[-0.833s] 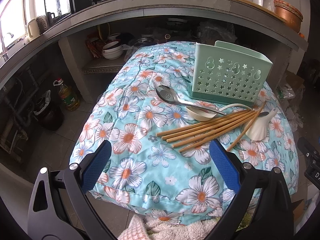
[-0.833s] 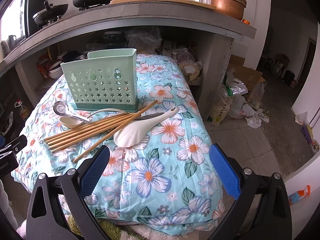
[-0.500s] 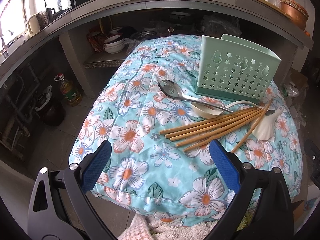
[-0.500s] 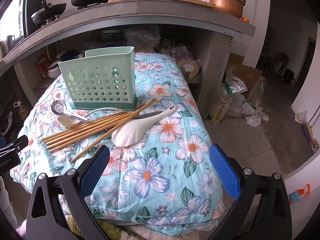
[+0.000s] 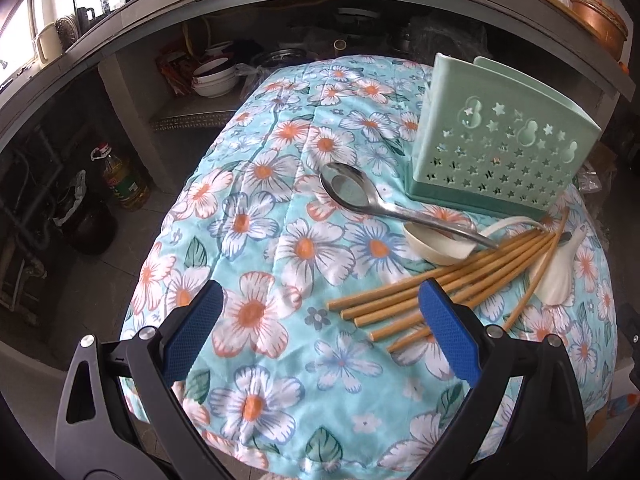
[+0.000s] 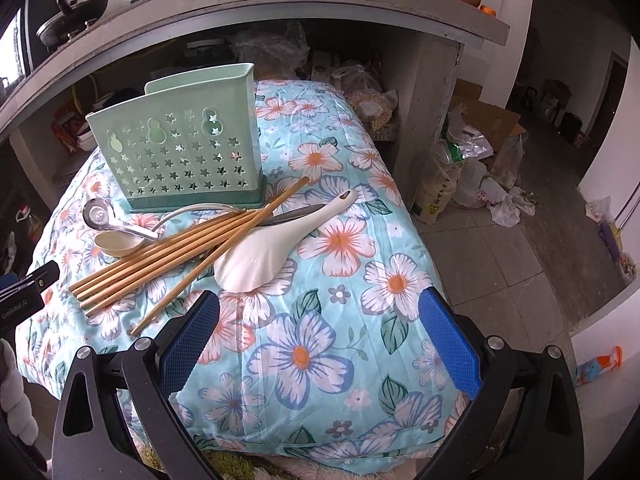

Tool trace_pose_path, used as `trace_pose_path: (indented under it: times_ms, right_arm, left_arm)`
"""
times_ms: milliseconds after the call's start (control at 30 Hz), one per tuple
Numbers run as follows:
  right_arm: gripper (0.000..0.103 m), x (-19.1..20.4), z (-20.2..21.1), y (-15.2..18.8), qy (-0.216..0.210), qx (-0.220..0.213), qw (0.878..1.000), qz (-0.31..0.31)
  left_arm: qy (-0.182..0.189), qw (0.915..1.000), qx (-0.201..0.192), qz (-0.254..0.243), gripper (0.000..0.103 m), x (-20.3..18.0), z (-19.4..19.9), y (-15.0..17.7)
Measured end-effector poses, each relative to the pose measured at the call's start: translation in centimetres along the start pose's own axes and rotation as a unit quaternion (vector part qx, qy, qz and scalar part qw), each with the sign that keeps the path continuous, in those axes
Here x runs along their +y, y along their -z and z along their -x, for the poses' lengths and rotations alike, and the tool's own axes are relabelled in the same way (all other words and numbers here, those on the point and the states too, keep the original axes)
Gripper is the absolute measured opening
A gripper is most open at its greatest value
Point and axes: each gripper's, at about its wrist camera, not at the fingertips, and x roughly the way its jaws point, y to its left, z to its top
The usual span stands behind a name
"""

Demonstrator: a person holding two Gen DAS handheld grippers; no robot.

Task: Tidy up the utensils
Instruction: 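Lower the left tool onto the metal spoon and close on its handle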

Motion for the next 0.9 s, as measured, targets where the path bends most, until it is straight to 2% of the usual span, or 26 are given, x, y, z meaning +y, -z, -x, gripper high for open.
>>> trace_pose_path:
  times_ms: [333,400,433,633,667,733,833,900]
  right_arm:
    - [0.097,3.7,-1.5,-1.6,-0.029,-0.003,0.999,0.019]
    - [0.097,4.3,-1.8,-1.7,-0.03,0.001,0.999,0.021]
    - [0.097,4.5,-2.0,-1.8,-0.03,0.003,0.999,0.021]
    - [0.097,5.0,-3.0,-1.9,-0.027,0.016,0.999,0.012]
    - [0.097,5.1,-3.2,-1.9,-0.026,0.017,0.999,0.01]
    - [0.097,5.0,-3.4,-1.8,-0.024,0.021,0.999,0.003]
    - [0.097,5.0,-3.9,-1.8,-0.022,0.027,0.999,-0.005]
    - [0.097,4.9,-4.1,-1.8,-0.02,0.031,0.999,-0.009]
  left_arm:
    - [0.074,0.9945,-0.074,0.006,0.094,4.4,-3.5,-4.2]
    - [0.088,0.9927,-0.083,0.005,0.089,5.0,-4.1,-5.1]
    - [0.102,0.9914,-0.082,0.001,0.08,5.2,-4.5,-5.6]
    - [0.21,0.9771,-0.024,0.018,0.056,6.0,-8.3,-7.5]
    - [0.221,0.9749,-0.015,0.018,0.05,5.9,-8.9,-7.6]
    - [0.239,0.9708,-0.004,0.012,0.046,5.5,-9.8,-7.6]
    - [0.268,0.9632,0.019,0.011,0.033,5.2,-11.2,-7.6]
    - [0.279,0.9595,0.033,0.012,0.029,5.0,-12.2,-7.7]
